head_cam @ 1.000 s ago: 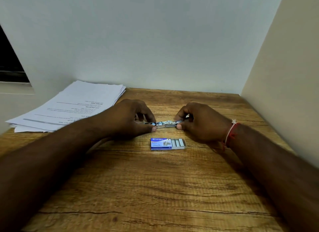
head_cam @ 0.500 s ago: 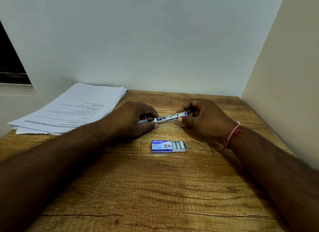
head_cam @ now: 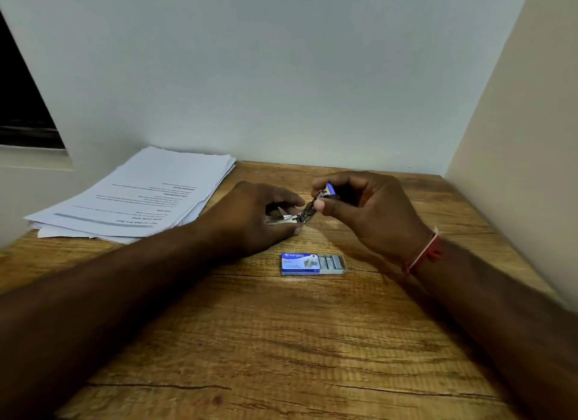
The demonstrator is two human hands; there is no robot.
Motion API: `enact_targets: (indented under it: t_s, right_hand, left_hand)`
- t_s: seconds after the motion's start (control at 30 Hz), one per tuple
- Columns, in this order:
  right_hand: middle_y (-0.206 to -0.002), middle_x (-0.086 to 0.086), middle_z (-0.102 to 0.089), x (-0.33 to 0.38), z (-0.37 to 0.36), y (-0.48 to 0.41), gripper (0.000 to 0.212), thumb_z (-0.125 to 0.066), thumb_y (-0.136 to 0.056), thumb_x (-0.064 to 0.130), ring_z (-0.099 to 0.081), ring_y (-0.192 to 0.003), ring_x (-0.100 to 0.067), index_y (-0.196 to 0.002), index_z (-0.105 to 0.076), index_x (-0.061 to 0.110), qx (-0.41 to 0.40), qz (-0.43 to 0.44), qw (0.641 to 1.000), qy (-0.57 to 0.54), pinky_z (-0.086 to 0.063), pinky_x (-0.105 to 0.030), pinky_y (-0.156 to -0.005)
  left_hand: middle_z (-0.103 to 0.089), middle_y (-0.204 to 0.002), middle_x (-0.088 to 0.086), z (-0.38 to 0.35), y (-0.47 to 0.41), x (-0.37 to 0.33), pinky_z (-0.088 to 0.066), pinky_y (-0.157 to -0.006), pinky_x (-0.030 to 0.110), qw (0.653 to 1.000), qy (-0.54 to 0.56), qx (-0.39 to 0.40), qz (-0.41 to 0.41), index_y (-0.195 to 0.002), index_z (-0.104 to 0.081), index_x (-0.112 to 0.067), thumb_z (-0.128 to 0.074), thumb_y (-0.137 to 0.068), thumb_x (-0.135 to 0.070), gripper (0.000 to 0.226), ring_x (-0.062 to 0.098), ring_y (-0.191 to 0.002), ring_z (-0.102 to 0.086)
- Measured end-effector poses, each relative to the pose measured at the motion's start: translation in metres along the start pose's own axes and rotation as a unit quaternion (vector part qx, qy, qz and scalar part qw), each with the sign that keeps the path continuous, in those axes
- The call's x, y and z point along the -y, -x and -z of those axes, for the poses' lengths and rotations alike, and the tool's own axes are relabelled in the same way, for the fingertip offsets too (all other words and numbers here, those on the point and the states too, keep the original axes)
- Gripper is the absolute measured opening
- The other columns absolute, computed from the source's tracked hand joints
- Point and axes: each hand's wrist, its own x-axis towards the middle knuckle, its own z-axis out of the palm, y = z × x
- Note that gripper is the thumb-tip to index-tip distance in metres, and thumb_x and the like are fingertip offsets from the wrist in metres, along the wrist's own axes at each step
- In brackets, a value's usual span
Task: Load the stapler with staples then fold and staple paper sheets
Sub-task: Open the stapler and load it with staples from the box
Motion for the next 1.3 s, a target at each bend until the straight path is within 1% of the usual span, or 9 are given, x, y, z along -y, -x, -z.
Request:
enact_targets:
  t_s: [0.13,0.3,0.53,0.63,0.7,0.8,0.9,1.1,1.3]
  right_hand:
    - [-0.107,0.014,-0.083,0.004,-0.003,0.0,0.036,-0.09,-0.089,0.023,-0.077,-0.101,0.003,-0.125,-0.082,0.027,-0.027,0.008,0.996,0.086,-0.063,-0.028,-0.095]
    - [-0.095,0.007,-0.083,0.006,-0.004,0.001,0.048,-0.096,-0.08,0.024,-0.08,-0.089,-0.01,-0.126,-0.08,0.025,-0.041,-0.001,0.998,0.049,-0.066,-0.028,-0.085]
    - [-0.11,0.01,-0.084,0.01,-0.012,0.004,0.038,-0.086,-0.093,0.017,-0.08,-0.096,-0.001,-0.13,-0.079,0.021,-0.032,-0.006,0.999,0.012,-0.066,-0.025,-0.086]
    - [-0.123,0.011,-0.082,0.009,-0.016,0.004,0.044,-0.074,-0.104,0.021,-0.076,-0.11,0.0,-0.148,-0.068,0.024,-0.004,0.01,0.999,0.053,-0.062,-0.028,-0.098]
    - [-0.102,0.011,-0.085,0.009,-0.017,0.004,0.061,-0.068,-0.108,0.023,-0.078,-0.101,-0.005,-0.164,-0.047,0.03,0.015,0.003,0.997,0.078,-0.054,-0.018,-0.103]
    - [-0.09,0.007,-0.084,0.015,-0.017,0.006,0.078,-0.068,-0.108,0.022,-0.079,-0.091,-0.016,-0.172,-0.026,0.032,0.031,-0.023,0.998,0.054,-0.047,-0.003,-0.087]
    - [-0.1,0.015,-0.085,0.018,-0.016,0.007,0.077,-0.071,-0.106,0.021,-0.078,-0.103,-0.002,-0.171,-0.03,0.028,0.043,-0.03,0.998,0.028,-0.042,0.003,-0.09]
    - [-0.104,0.0,-0.086,0.018,-0.015,0.006,0.063,-0.075,-0.102,0.011,-0.081,-0.101,-0.011,-0.159,-0.051,0.021,0.054,-0.066,0.993,-0.087,-0.058,-0.021,-0.092]
    - [-0.096,-0.003,-0.084,0.017,-0.016,0.007,0.053,-0.074,-0.102,0.01,-0.08,-0.089,-0.013,-0.151,-0.057,0.022,0.054,-0.076,0.992,-0.082,-0.06,-0.026,-0.081]
  left_hand:
    - [-0.081,-0.108,-0.02,0.003,0.001,-0.006,-0.05,-0.073,0.005,0.998,0.031,-0.055,0.003,-0.121,-0.081,-0.036,-0.099,-0.085,-0.031,0.041,-0.01,-0.094,-0.073]
    - [-0.086,-0.099,-0.008,0.006,-0.003,-0.005,-0.066,-0.089,0.021,0.986,0.147,-0.084,-0.004,-0.118,-0.083,-0.024,-0.1,-0.081,-0.024,0.04,0.008,-0.094,-0.083]
    - [-0.086,-0.086,-0.001,0.009,0.0,-0.015,-0.067,-0.084,0.024,0.98,0.184,-0.074,-0.015,-0.124,-0.082,-0.017,-0.098,-0.082,-0.017,0.045,0.015,-0.08,-0.086]
    - [-0.085,-0.088,-0.003,0.008,0.003,-0.019,-0.065,-0.086,0.022,0.983,0.169,-0.047,-0.054,-0.143,-0.074,-0.03,-0.101,-0.078,-0.02,0.071,0.013,-0.084,-0.084]
    - [-0.085,-0.091,-0.005,0.007,0.003,-0.02,-0.062,-0.082,0.02,0.987,0.135,-0.041,-0.073,-0.147,-0.071,-0.032,-0.101,-0.077,-0.026,0.076,0.011,-0.082,-0.08]
    - [-0.081,-0.095,-0.004,0.008,0.001,-0.017,-0.063,-0.079,0.025,0.99,0.096,-0.047,-0.09,-0.133,-0.08,-0.027,-0.101,-0.075,-0.034,0.062,0.017,-0.083,-0.076]
    - [-0.074,-0.11,-0.004,0.009,-0.002,-0.011,-0.065,-0.081,0.033,0.989,0.069,-0.067,-0.115,-0.12,-0.084,-0.022,-0.104,-0.071,-0.04,0.055,0.017,-0.086,-0.077]
    - [-0.077,-0.102,-0.009,0.009,-0.001,-0.011,-0.065,-0.081,0.032,0.984,0.06,-0.069,-0.151,-0.112,-0.084,-0.019,-0.107,-0.069,-0.036,0.052,0.017,-0.089,-0.077]
    - [-0.077,-0.097,-0.005,0.006,-0.001,-0.012,-0.057,-0.08,0.017,0.98,0.05,-0.079,-0.176,-0.111,-0.085,-0.017,-0.108,-0.07,-0.033,0.05,0.015,-0.089,-0.075]
